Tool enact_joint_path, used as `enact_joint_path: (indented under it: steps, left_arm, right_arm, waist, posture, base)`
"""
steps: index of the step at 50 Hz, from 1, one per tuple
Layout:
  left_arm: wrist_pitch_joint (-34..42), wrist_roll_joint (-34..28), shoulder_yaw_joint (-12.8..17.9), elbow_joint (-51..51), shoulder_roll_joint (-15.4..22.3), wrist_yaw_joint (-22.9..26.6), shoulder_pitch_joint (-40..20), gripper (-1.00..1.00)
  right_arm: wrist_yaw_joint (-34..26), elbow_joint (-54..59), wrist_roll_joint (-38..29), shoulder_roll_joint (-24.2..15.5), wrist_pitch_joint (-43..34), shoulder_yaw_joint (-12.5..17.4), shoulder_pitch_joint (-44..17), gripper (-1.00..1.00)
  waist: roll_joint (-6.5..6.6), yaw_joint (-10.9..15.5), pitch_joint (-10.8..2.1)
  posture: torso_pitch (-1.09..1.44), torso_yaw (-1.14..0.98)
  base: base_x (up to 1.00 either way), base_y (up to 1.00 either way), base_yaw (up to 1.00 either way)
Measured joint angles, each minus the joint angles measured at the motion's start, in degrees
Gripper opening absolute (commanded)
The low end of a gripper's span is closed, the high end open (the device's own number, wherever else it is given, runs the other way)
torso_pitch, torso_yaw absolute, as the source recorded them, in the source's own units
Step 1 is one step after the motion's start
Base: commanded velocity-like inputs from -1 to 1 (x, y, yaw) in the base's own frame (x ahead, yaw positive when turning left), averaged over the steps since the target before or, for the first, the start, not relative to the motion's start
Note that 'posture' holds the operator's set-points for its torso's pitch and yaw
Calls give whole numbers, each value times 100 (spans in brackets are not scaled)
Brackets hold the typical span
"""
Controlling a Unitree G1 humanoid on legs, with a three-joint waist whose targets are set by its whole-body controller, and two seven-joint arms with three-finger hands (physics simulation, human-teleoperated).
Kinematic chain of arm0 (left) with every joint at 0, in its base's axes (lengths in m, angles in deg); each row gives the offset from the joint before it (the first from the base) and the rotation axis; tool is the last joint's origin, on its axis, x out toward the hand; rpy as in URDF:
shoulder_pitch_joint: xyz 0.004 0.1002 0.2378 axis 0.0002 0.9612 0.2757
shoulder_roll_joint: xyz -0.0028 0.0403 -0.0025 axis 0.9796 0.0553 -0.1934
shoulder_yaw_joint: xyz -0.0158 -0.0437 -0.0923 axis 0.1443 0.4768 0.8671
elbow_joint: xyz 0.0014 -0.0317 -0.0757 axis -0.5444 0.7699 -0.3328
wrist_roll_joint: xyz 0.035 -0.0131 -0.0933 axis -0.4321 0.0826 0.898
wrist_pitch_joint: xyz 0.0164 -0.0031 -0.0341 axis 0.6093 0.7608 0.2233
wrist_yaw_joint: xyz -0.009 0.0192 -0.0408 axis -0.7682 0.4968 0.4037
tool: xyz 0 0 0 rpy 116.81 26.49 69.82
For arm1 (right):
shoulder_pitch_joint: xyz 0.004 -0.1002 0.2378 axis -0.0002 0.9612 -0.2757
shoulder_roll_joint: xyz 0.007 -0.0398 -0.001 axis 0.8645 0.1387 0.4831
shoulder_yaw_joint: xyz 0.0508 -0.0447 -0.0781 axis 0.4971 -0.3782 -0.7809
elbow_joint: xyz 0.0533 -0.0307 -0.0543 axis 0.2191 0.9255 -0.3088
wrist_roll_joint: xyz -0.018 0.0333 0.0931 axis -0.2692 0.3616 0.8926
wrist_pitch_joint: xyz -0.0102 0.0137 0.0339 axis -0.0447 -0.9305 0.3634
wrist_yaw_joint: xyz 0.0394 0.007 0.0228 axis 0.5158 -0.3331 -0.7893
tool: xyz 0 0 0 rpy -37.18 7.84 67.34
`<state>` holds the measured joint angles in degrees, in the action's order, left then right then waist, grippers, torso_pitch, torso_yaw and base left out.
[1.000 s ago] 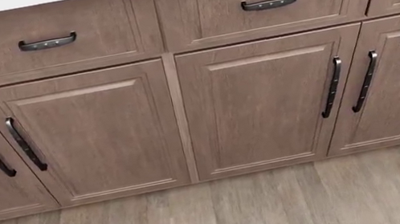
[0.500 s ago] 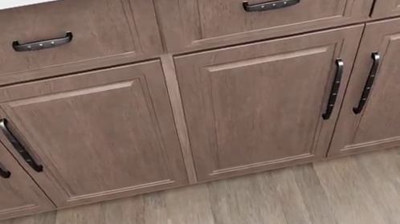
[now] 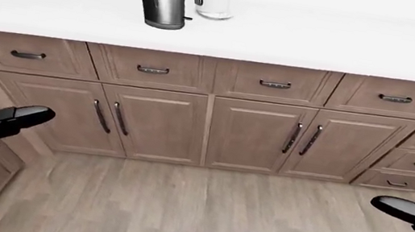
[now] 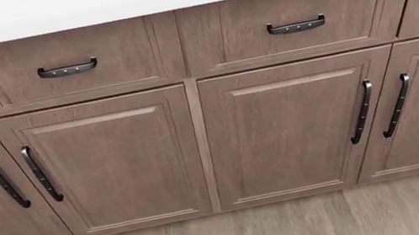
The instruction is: Close the lid of the electric kettle.
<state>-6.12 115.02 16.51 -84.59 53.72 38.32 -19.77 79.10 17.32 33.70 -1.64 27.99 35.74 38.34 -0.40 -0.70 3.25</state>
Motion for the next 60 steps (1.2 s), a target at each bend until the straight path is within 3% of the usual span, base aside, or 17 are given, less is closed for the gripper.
enact_joint_path:
  steps: [3, 6, 7, 11, 20, 22, 25, 28, 30, 32, 33, 37, 47, 49, 53, 55, 60]
  left_arm:
    - [-20, -24, 68, -103, 34, -9, -33, 100]
    - [-56, -42, 82, -167, 36, -14, -52, 100]
    - [-57, -49, 81, -143, 48, -13, -56, 100]
    - [55, -104, 84, 11, -19, -42, 19, 100]
    - [-9, -114, 110, -119, 15, -6, -35, 100]
    - [-10, -118, 8, -100, -75, 20, 8, 100]
    - [3, -153, -81, 23, -98, 89, 28, 100]
    - [-107, -238, -60, 32, -95, 130, 1, 100]
    - [-124, -248, -31, -42, -88, 133, -6, 100]
    - [-101, -232, -12, -102, -60, 131, -21, 100]
    - [-67, -219, 23, -120, -23, 117, -31, 100]
    - [216, -134, 198, -159, 0, -24, 9, 100]
    - [10, -239, 36, -51, -37, 60, -16, 100]
    - [-45, -288, -99, 45, -144, 120, 7, 100]
    - [-21, -311, -119, 62, -146, 190, 27, 100]
    - [-53, -323, -52, -25, -117, 179, -6, 100]
    - [-131, -318, -17, -98, -68, 175, -41, 100]
  right_arm:
    - [55, -55, 78, -106, 40, 83, 17, 99]
    - [145, -127, 211, -209, 163, 128, 52, 99]
    - [155, -144, 248, -163, 194, 104, 45, 99]
    - [109, -90, 332, -89, 115, -9, 115, 99]
    - [155, -143, 344, -200, 210, 131, 93, 99]
    - [195, -55, 369, -181, 195, 127, 122, 100]
    - [257, 13, 346, -196, 131, 66, 152, 100]
    - [289, -88, 376, -271, 204, 138, 127, 99]
    - [281, -108, 372, -242, 254, 158, 129, 99]
    - [253, -83, 338, -218, 248, 143, 116, 99]
    - [238, -84, 331, -174, 237, 102, 93, 100]
    - [206, -83, 422, -186, 113, -22, 141, 99]
    - [286, -132, 398, -218, 256, 6, 130, 99]
    - [254, -44, 334, -140, 219, -19, 139, 100]
    - [246, 9, 293, -155, 136, 50, 164, 99]
    - [258, -72, 301, -198, 202, 125, 137, 100]
    - [306, -97, 393, -235, 251, 99, 93, 100]
  waist:
    - [54, -40, -29]
    - [369, -79, -18]
    - [401, -32, -42]
    - [313, 82, 11]
    - [-257, 160, 27]
    - [-152, 71, 72]
    - [-287, 26, -43]
    - [-130, -14, -41]
    - [66, -64, 5]
    - [333, -73, -30]
    - [383, -19, -63]
    - [326, 131, -23]
    - [-240, 201, 2]
    - [-115, 132, 51]
    - [-257, 35, -68]
    - [-149, 2, -68]
    - [363, 7, -70]
  posture:
    - [0, 0]
    - [0, 0]
    - [0, 0]
    - [0, 0]
    - [0, 0]
    - [0, 0]
    - [0, 0]
    - [0, 0]
    - [0, 0]
    - [0, 0]
    - [0, 0]
    - [0, 0]
    - [0, 0]
    - [0, 0]
    - [0, 0]
    - [0, 0]
    - [0, 0]
  base:
    - [24, 41, 0]
    - [24, 41, 0]
    - [25, 40, 0]
    - [24, 41, 0]
    - [24, 41, 0]
    - [24, 41, 0]
    - [24, 41, 0]
    - [23, 41, 0]
    - [24, 41, 0]
    - [25, 41, 0]
    - [23, 41, 0]
    - [24, 40, 0]
    - [24, 40, 0]
    - [25, 41, 0]
    - [24, 40, 0]
    - [23, 41, 0]
    - [24, 41, 0]
